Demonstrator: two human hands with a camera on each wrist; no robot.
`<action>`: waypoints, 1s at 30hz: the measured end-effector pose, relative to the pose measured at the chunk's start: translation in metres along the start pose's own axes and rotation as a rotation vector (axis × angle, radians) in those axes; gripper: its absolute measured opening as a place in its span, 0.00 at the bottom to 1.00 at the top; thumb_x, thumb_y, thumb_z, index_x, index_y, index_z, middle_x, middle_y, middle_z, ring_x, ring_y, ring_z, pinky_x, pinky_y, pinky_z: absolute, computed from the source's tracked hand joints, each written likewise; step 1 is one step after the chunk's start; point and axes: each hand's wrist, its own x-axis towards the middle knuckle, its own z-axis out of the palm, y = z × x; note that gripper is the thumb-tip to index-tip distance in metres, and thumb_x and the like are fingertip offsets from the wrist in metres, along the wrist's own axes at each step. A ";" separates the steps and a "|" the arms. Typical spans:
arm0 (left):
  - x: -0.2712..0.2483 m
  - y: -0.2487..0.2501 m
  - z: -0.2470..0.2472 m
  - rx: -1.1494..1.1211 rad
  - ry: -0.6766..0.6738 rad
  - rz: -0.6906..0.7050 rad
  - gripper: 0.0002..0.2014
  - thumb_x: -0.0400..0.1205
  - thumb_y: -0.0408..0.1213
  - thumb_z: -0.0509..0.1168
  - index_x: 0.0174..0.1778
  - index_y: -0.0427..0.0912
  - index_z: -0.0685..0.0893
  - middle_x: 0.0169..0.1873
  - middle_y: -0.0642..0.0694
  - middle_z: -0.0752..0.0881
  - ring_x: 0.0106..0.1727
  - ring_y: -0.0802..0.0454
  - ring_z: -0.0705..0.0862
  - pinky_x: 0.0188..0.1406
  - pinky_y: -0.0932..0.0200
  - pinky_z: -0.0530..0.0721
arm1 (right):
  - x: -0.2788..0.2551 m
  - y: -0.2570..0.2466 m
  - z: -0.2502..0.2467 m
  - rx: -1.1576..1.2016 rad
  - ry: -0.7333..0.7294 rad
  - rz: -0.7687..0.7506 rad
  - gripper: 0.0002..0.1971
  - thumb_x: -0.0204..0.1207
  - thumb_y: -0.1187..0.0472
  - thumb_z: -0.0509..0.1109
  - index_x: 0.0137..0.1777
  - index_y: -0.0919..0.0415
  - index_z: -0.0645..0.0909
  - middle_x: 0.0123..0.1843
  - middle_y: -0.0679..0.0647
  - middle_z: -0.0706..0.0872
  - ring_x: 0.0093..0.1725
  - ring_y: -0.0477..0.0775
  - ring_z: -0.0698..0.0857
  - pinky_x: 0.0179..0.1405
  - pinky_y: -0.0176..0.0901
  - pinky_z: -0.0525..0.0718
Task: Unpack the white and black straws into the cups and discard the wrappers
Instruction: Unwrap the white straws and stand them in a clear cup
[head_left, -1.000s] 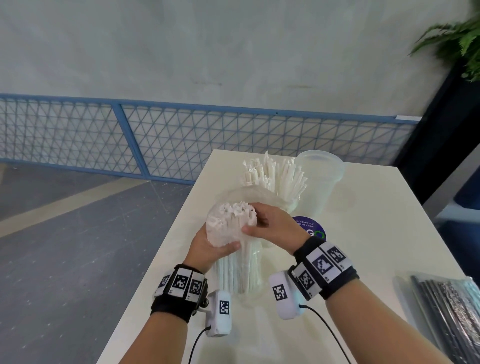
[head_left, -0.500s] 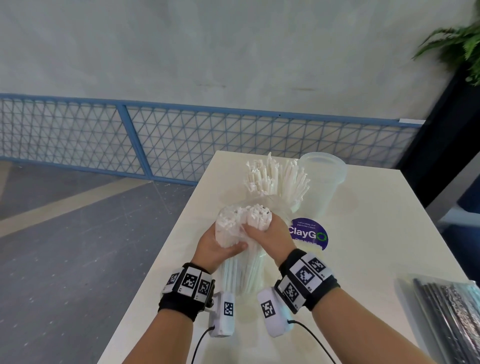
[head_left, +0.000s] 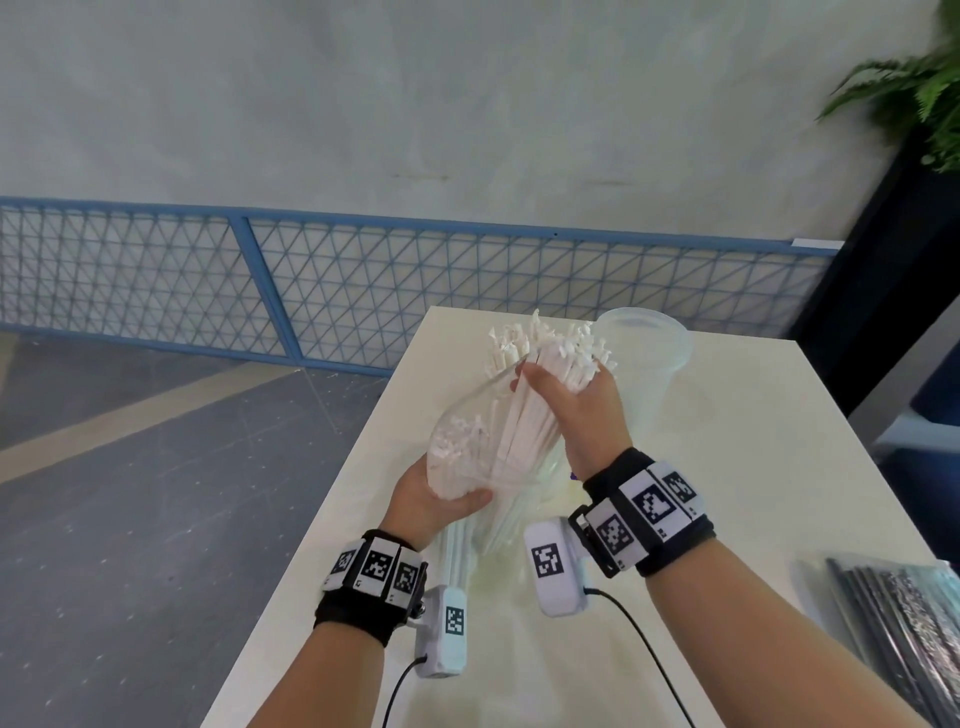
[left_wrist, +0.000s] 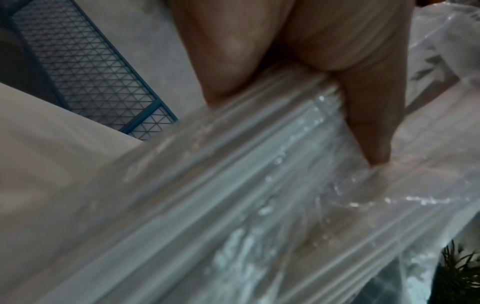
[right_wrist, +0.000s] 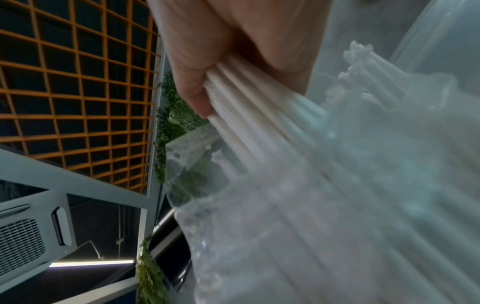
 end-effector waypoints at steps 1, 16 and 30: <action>0.000 0.000 0.000 -0.004 -0.009 -0.003 0.20 0.66 0.26 0.78 0.53 0.38 0.83 0.45 0.46 0.89 0.47 0.55 0.89 0.44 0.70 0.84 | 0.005 0.000 -0.002 0.010 0.014 -0.002 0.63 0.44 0.22 0.73 0.70 0.72 0.71 0.68 0.67 0.80 0.69 0.65 0.79 0.69 0.64 0.77; 0.001 0.001 0.012 0.157 0.018 0.007 0.27 0.62 0.34 0.82 0.52 0.53 0.78 0.47 0.60 0.84 0.49 0.68 0.80 0.45 0.75 0.77 | 0.003 -0.016 -0.003 0.199 0.123 0.074 0.56 0.45 0.32 0.82 0.70 0.67 0.73 0.68 0.65 0.81 0.67 0.62 0.81 0.68 0.63 0.78; -0.004 0.031 0.007 0.167 -0.008 0.189 0.45 0.57 0.35 0.84 0.65 0.59 0.65 0.59 0.67 0.75 0.61 0.78 0.73 0.58 0.77 0.74 | -0.009 -0.018 0.005 0.158 -0.007 -0.008 0.28 0.61 0.49 0.79 0.58 0.65 0.82 0.54 0.62 0.89 0.57 0.60 0.87 0.64 0.64 0.81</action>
